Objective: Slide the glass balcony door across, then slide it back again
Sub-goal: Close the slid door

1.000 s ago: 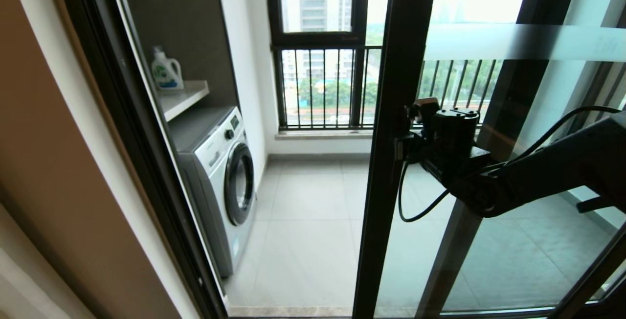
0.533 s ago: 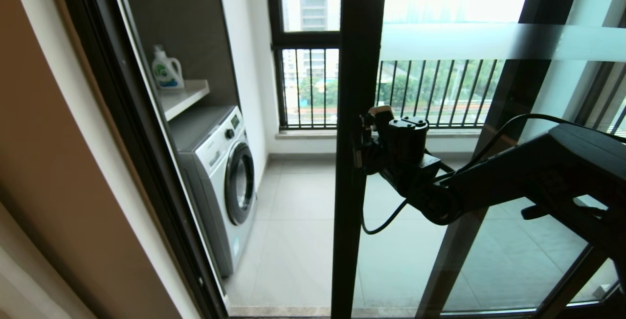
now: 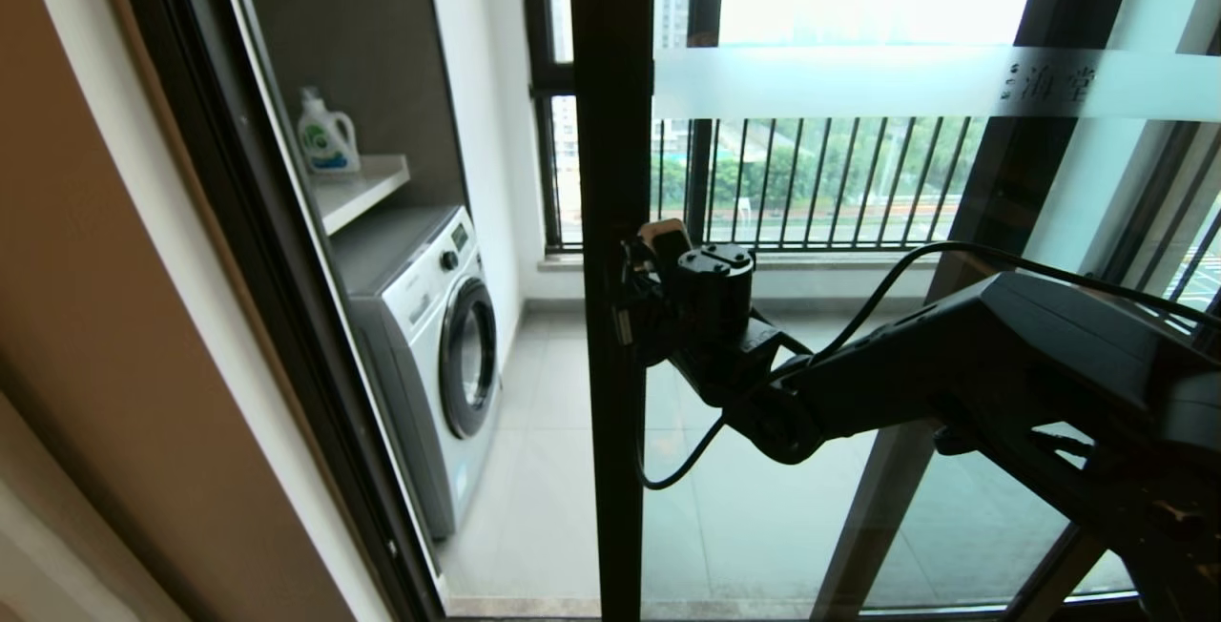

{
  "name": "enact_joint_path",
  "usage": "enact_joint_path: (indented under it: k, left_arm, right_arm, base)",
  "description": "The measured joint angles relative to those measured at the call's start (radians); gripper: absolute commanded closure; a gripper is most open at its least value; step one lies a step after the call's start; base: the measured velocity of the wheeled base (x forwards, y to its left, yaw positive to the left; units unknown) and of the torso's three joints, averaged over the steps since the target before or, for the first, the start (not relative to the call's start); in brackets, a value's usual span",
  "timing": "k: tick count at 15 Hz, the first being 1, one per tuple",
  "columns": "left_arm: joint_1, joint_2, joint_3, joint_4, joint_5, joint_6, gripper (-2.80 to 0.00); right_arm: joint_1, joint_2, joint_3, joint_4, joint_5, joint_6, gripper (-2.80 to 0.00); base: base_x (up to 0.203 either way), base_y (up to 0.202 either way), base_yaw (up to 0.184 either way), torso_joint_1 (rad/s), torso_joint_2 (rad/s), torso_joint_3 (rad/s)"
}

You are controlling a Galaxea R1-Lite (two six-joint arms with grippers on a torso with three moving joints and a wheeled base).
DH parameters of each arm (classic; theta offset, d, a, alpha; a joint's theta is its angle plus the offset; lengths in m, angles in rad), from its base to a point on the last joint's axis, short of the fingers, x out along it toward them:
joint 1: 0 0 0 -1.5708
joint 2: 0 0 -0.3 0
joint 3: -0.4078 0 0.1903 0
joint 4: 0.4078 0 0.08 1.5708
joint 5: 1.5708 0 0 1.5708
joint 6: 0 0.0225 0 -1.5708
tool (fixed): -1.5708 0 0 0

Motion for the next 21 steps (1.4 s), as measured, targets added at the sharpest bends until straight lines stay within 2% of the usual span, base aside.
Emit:
enact_joint_path:
  k: [7, 11, 16, 21]
  left_arm:
    - [0.0, 0.0, 0.0, 0.0, 0.0, 0.0, 0.0]
    - [0.0, 0.0, 0.0, 0.0, 0.0, 0.0, 0.0]
    - [0.0, 0.0, 0.0, 0.0, 0.0, 0.0, 0.0]
    - [0.0, 0.0, 0.0, 0.0, 0.0, 0.0, 0.0]
  right_arm:
    - [-0.008, -0.085, 0.105, 0.002, -0.008, 0.003, 0.0]
    - [-0.022, -0.219, 0.251, 0.005, -0.01, 0.006, 0.0]
    - [-0.059, -0.55, 0.53, 0.057, -0.023, 0.018, 0.0]
    - [-0.096, -1.045, 0.738, 0.31, -0.103, 0.0, 0.0]
  base:
    - [0.0, 0.0, 0.0, 0.0, 0.0, 0.0]
    - [0.0, 0.0, 0.0, 0.0, 0.0, 0.0]
    - [0.0, 0.0, 0.0, 0.0, 0.0, 0.0]
    - [0.0, 0.0, 0.0, 0.0, 0.0, 0.0]
